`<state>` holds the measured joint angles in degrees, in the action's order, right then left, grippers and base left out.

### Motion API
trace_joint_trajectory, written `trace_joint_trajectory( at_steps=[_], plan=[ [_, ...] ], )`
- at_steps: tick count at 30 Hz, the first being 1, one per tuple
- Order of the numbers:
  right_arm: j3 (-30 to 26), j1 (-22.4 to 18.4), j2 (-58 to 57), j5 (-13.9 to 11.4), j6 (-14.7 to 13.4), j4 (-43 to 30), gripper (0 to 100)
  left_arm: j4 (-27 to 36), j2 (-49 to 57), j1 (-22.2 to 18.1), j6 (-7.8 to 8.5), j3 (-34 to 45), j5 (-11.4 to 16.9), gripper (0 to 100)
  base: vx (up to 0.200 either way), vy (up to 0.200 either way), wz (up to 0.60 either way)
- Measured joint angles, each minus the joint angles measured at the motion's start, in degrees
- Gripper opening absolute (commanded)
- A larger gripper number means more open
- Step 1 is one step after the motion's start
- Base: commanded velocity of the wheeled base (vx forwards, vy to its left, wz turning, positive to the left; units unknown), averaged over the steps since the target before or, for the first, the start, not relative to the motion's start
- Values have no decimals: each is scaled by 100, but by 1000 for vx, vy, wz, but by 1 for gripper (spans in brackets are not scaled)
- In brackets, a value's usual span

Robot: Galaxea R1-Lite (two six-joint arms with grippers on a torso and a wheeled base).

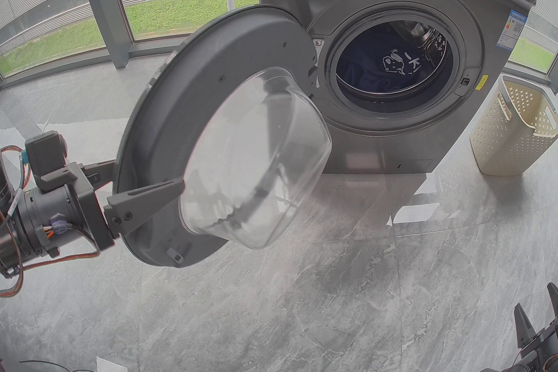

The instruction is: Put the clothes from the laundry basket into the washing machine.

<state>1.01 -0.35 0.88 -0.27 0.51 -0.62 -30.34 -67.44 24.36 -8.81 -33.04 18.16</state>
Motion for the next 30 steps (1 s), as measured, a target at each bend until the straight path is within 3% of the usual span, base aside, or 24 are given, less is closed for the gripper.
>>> trace_joint_trajectory(
  at_steps=[5, 8, 14, 23, 26, 30],
  plan=[
    [0, 0, 0, 2, 0, 2, 100, -179, -56, 673, -492, -32, 12, 100, 0, 0, 0],
    [0, 0, 0, 2, 0, 0, 100, -230, -4, 857, -590, -59, -13, 100, 0, 0, 0],
    [0, 0, 0, 2, 0, 2, 100, -239, 145, 747, -591, -207, -333, 100, 0, 0, 0],
    [0, 0, 2, 0, -2, 2, 100, -228, 193, -286, -500, -371, -429, 100, 0, 0, 0],
    [0, 0, 5, 0, 0, 0, 100, -228, 49, -363, -355, -310, -434, 100, 0, 0, 0],
    [0, 0, 5, 2, 0, 0, 100, -305, -213, -140, -227, -271, -460, 100, 0, 0, 0]
  ],
)
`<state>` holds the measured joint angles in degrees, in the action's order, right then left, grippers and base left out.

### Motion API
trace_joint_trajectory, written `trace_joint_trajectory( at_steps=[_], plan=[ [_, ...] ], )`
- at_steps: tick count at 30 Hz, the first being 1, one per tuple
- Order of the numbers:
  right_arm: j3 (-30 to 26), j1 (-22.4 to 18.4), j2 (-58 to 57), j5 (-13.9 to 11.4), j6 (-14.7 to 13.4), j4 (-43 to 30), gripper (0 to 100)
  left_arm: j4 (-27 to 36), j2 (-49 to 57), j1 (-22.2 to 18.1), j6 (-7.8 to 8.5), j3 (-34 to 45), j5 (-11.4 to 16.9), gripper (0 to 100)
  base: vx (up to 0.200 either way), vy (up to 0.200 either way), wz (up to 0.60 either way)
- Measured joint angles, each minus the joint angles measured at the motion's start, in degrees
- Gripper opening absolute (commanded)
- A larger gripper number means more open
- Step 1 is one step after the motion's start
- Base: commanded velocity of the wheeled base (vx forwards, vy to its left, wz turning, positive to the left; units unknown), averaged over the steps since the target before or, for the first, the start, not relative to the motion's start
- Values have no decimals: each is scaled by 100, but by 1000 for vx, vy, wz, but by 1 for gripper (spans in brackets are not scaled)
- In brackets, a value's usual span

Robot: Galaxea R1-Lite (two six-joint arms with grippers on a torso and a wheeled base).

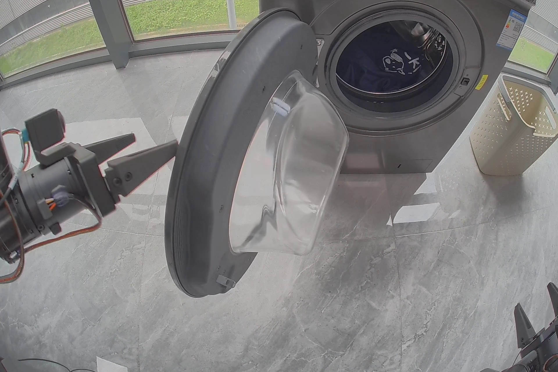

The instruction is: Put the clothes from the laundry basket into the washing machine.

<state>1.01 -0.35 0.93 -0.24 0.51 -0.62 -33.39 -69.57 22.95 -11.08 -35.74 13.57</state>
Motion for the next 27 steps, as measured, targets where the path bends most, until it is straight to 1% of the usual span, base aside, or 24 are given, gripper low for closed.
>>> trace_joint_trajectory(
  at_steps=[6, 12, 18, 23, 27],
  plan=[
    [0, 2, 0, 0, 0, 2, 100, -363, -540, 507, 39, -107, -40, 100, 0, 0, 0],
    [0, 2, 0, 0, 0, 2, 100, -530, -1107, 887, 39, -595, -51, 100, 0, 0, 0],
    [0, 0, 0, 0, 0, 5, 100, -677, -1885, 1204, 33, -1492, -119, 100, 0, 0, 0],
    [0, 0, 0, 0, 0, 2, 100, -714, -2731, 1438, 17, -2516, -240, 100, 0, 0, 0],
    [0, 0, 0, 0, 0, 5, 100, -739, -3418, 1549, 0, -3438, -380, 100, 0, 0, 0]
  ],
)
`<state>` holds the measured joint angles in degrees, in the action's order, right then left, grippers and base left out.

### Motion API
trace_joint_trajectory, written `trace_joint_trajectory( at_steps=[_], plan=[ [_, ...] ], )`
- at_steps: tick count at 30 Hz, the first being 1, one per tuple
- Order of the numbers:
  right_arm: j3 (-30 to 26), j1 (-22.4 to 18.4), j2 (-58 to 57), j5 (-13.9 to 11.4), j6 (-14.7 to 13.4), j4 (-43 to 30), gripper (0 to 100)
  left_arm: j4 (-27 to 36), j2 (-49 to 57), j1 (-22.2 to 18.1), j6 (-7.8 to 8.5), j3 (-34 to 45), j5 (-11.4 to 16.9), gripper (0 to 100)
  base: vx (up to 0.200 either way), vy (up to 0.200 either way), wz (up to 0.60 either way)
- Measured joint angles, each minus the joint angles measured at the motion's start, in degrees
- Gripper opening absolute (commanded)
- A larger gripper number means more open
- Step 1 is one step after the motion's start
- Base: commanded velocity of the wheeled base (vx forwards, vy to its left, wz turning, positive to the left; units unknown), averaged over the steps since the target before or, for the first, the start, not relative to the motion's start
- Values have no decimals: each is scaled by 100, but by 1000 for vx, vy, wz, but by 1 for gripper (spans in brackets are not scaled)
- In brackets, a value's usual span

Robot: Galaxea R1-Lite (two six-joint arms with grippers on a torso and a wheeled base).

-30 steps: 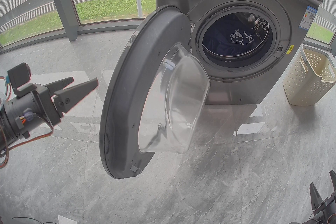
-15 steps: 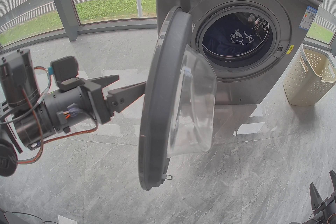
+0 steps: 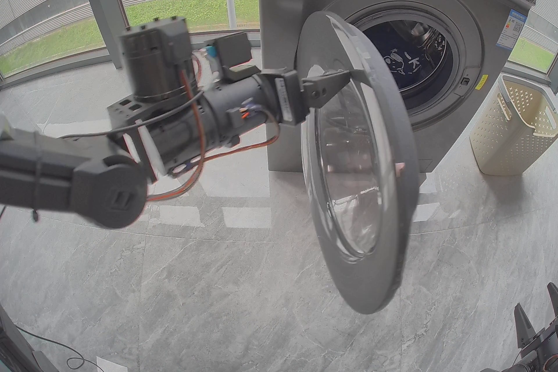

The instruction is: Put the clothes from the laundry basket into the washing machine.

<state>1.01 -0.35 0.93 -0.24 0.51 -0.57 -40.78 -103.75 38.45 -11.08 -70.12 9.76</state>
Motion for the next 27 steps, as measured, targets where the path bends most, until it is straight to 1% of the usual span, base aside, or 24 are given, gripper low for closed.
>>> trace_joint_trajectory(
  at_steps=[4, 8, 9, 11, 16, 19, 22, 27],
  plan=[
    [0, 0, 0, 0, 0, 0, 100, -30, -730, 57, -55, -1080, -299, 100, 0, 0, 0],
    [0, 2, 0, 0, 0, 0, 100, -17, -1358, 99, -194, -1926, -635, 100, 0, 0, 0],
    [0, 2, 0, 0, 0, 0, 100, 2, -1510, 105, -252, -2100, -742, 100, 0, 0, 0],
    [0, 0, 0, 0, 0, -2, 100, 33, -1719, 116, -345, -2280, -879, 100, 0, 0, 0],
    [0, 0, 0, 0, 0, 0, 100, 68, -2053, 151, -396, -2580, -1017, 100, 0, 0, 0],
    [0, 0, 0, 2, 0, 0, 100, 140, -2221, 176, -453, -2903, -1219, 100, 0, 0, 0],
    [0, 0, 0, 2, 0, 2, 100, 260, -2416, 187, -519, -3404, -1417, 100, 0, 0, 0],
    [0, 2, 0, 2, 0, 2, 100, 837, -2838, 188, -622, -4168, -1654, 100, 0, 0, 0]
  ],
)
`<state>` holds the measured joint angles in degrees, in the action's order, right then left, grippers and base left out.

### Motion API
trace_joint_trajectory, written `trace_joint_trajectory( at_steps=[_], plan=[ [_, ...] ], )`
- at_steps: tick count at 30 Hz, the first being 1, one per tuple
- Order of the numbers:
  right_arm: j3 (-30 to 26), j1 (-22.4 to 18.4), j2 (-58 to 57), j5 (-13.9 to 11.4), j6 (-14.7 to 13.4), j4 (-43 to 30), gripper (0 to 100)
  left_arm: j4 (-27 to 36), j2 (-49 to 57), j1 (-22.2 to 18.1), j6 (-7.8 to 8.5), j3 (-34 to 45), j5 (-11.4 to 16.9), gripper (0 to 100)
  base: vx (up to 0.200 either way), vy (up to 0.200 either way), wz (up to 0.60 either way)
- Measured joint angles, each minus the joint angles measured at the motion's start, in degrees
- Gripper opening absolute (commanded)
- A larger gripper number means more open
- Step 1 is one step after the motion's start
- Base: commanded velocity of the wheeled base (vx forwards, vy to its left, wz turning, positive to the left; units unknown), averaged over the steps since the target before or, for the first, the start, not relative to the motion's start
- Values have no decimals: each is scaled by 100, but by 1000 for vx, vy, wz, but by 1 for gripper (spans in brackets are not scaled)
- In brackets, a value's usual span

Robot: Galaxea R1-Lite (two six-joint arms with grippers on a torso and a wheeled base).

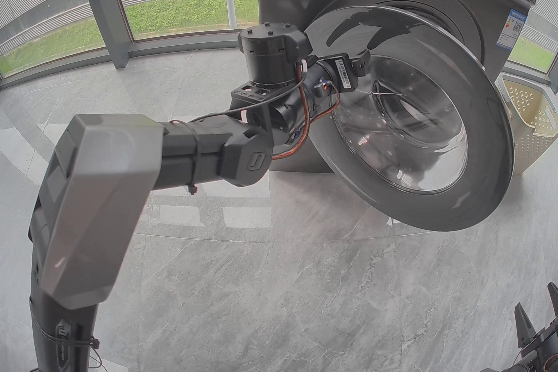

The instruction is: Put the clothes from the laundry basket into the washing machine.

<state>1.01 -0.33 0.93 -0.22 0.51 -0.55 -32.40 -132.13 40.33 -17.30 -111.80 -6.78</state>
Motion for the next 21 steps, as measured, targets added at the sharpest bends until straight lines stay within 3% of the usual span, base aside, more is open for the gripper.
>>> trace_joint_trajectory(
  at_steps=[7, 12, 16, 21],
  plan=[
    [0, -2, 0, 0, 0, 0, 100, -83, -367, 18, -211, -256, -246, 100, 0, 0, 0],
    [0, -2, 0, 0, 0, 0, 100, 2, -254, 68, -232, -182, -364, 100, 0, 0, 0],
    [0, -2, 0, -2, 0, 0, 100, 178, 165, 82, -229, 329, -305, 100, 0, 0, 0],
    [0, 0, 0, 0, -2, -2, 100, 240, 1003, 99, -202, 1527, -171, 100, 0, 0, 0]
  ],
)
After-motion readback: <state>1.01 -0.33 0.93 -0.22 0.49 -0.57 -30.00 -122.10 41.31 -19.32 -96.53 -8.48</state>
